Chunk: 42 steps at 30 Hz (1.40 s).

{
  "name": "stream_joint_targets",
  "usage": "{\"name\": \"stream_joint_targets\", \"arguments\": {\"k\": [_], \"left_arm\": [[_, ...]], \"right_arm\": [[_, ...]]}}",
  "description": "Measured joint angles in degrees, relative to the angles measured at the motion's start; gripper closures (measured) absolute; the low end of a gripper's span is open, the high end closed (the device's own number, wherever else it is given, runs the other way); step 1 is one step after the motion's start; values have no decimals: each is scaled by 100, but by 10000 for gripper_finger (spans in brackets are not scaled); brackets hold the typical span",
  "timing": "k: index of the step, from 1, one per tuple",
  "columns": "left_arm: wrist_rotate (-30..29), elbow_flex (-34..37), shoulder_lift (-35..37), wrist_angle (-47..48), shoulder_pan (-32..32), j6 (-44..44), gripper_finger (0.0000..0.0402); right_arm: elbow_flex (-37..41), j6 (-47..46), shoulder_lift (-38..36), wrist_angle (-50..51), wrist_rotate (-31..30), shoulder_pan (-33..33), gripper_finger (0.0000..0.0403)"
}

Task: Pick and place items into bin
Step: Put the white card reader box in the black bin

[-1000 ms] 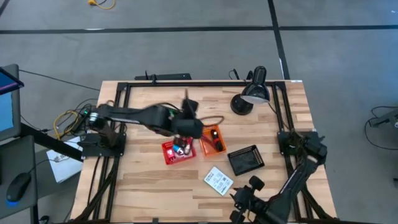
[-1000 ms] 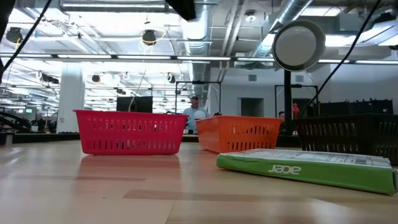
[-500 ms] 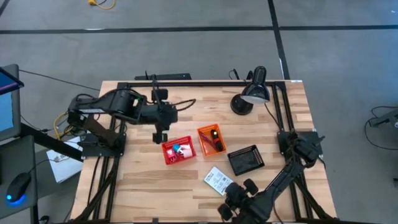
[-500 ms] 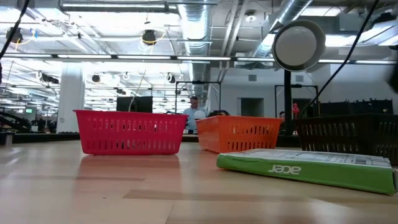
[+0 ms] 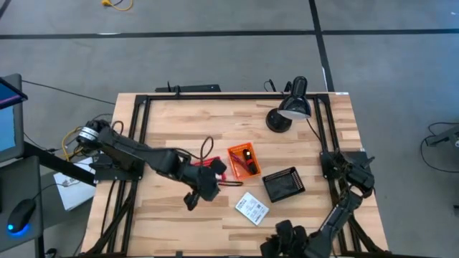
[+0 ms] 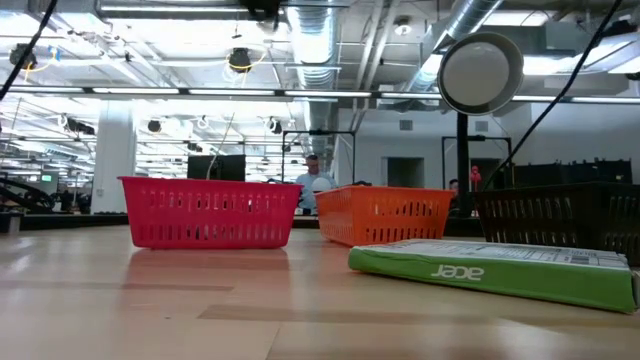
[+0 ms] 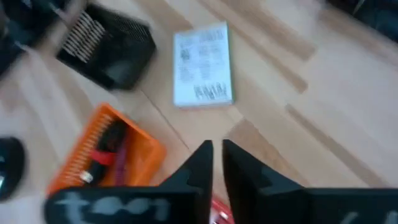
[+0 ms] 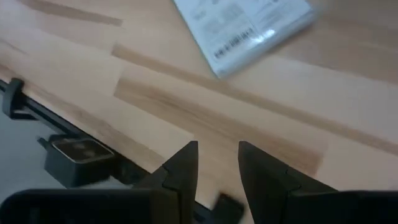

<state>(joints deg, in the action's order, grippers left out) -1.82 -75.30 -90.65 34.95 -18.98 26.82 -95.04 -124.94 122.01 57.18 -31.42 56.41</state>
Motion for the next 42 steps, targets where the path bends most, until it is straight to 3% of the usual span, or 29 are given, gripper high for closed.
{"name": "stream_joint_targets", "arguments": {"k": [4,9,11,16,21,27,33,42], "left_arm": [[201,1053,0,-1292,-12,-163,397],[305,2383,-118,-4023,-15,-711,401],[292,2770,-163,-4684,-5,-1108,401],[159,2865,-669,-5582,-139,-1931,401],[-83,2056,-1718,-5536,-364,-2266,401],[-1157,1119,-2433,-4517,-540,-2358,401],[-1006,860,-2549,-4577,-534,-2515,401],[-944,873,-2571,-4204,-529,-2702,401]], "right_arm": [[2,-50,175,317,-166,88,294],[2,-62,217,388,-173,-60,294],[2,20,211,423,-175,-130,294],[0,328,172,659,-146,-345,294],[0,355,172,646,-84,-553,294],[0,387,165,551,478,-651,294],[0,1037,165,610,1668,-873,294],[0,1247,165,1266,1641,-1162,294]]}}
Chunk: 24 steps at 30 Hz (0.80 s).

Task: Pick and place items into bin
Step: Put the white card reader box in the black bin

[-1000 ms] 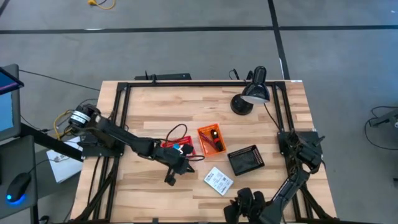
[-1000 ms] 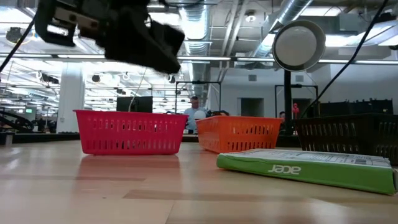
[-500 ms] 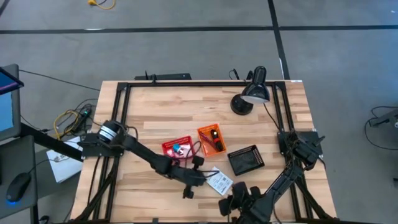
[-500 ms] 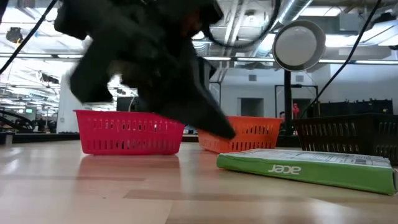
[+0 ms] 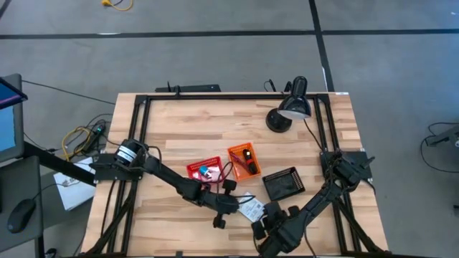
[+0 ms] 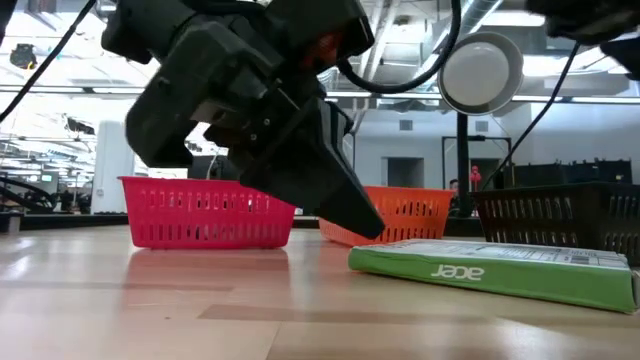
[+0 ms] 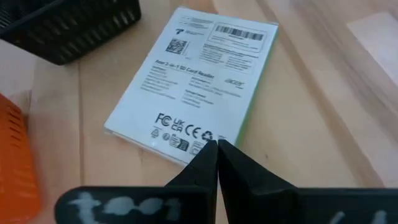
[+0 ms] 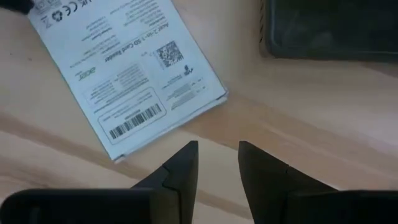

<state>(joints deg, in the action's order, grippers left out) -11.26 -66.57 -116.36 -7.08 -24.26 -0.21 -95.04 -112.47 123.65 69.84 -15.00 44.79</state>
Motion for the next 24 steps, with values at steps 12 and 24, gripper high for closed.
{"name": "stream_joint_targets", "arguments": {"k": [12,24], "left_arm": [[-17,9,9,530,-17,-179,401],[-287,197,29,564,-204,-401,401]], "right_arm": [[0,348,11,-25,48,-270,293],[0,906,15,-133,202,-481,192]]}}
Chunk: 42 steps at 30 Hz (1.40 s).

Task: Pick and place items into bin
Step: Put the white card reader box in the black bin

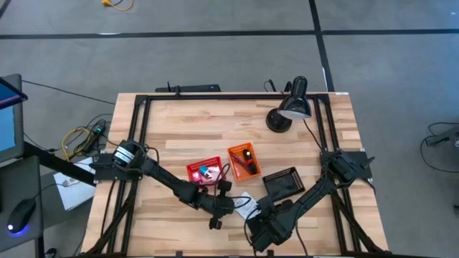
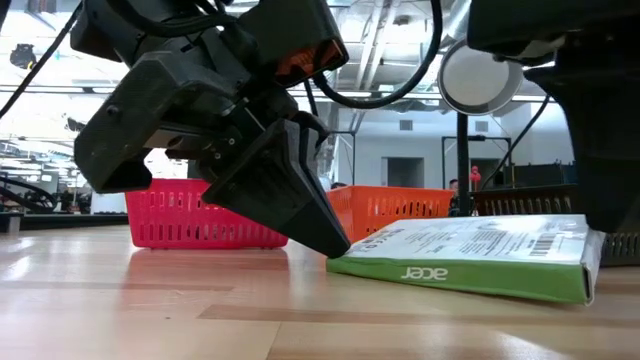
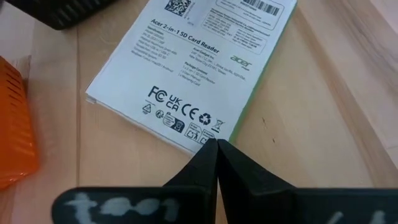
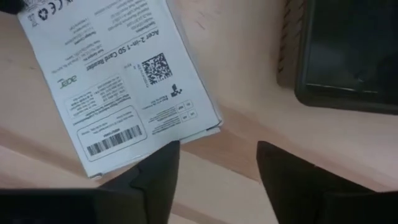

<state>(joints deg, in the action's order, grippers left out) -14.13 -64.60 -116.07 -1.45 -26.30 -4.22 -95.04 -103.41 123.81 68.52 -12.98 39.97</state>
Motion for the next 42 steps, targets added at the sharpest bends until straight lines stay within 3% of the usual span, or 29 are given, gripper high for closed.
{"name": "stream_joint_targets", "arguments": {"k": [4,10,15,18,22,35,42], "left_arm": [[-17,0,-1,51,-18,-4,401],[-112,4,-11,70,-97,-1,401],[-182,11,-15,90,-142,50,401],[-163,11,-17,104,-149,131,401],[-155,15,-20,109,-153,198,401],[-115,24,-39,120,-153,354,401],[-130,20,-37,154,-153,358,401]], "right_arm": [[0,-1,3,-144,-216,-11,162],[-2,-47,4,-634,-731,38,154],[-2,-1043,4,-315,-1008,258,154],[-2,-1718,4,-133,-1549,517,154],[-2,-2073,4,-282,-1878,744,154],[0,-1206,122,-794,-2148,140,154],[2,-574,122,-1113,-1974,-161,154]]}}
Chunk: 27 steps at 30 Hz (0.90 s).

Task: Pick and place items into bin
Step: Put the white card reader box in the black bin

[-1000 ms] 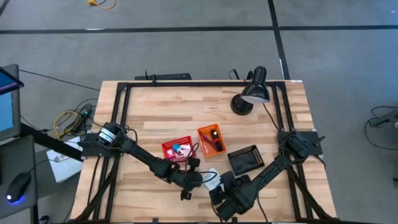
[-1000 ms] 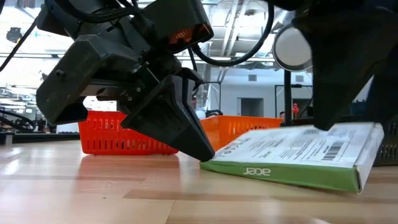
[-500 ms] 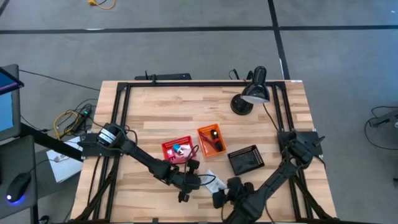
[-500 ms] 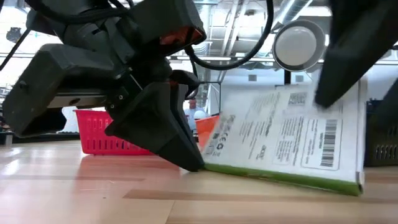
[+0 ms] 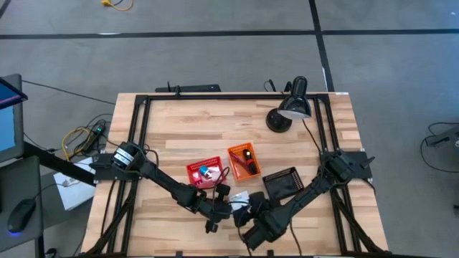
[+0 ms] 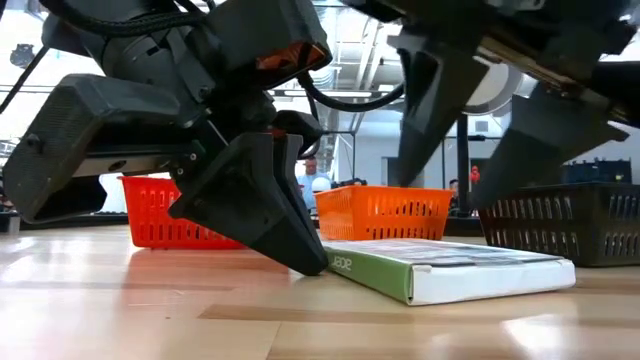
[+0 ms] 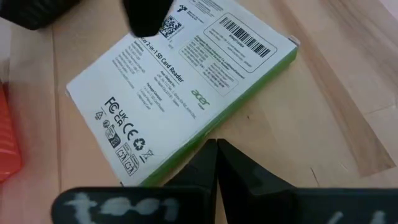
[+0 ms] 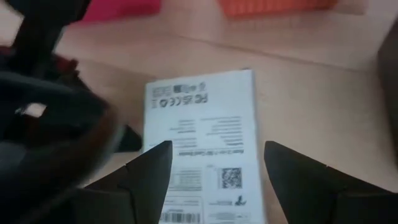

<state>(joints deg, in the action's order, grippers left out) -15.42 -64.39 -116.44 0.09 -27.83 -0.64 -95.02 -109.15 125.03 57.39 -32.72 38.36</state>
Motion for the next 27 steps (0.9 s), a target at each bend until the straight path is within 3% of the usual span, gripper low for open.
{"name": "stream_joint_targets", "arguments": {"k": [5,10,14,19,27], "left_arm": [[-271,4,58,93,-160,187,401],[-1035,21,349,474,-374,330,401],[-1491,17,538,372,-308,502,401],[-1118,1,462,22,31,488,401],[-796,-3,172,-8,243,407,401]], "right_arm": [[-2,-247,0,-37,-41,318,154],[3,-1362,0,96,-838,915,154],[466,-1388,-13,-1182,-1366,1051,154],[1218,-1249,-9,-2435,-1304,798,154],[1171,-1284,-49,-2468,-1210,994,154]]}}
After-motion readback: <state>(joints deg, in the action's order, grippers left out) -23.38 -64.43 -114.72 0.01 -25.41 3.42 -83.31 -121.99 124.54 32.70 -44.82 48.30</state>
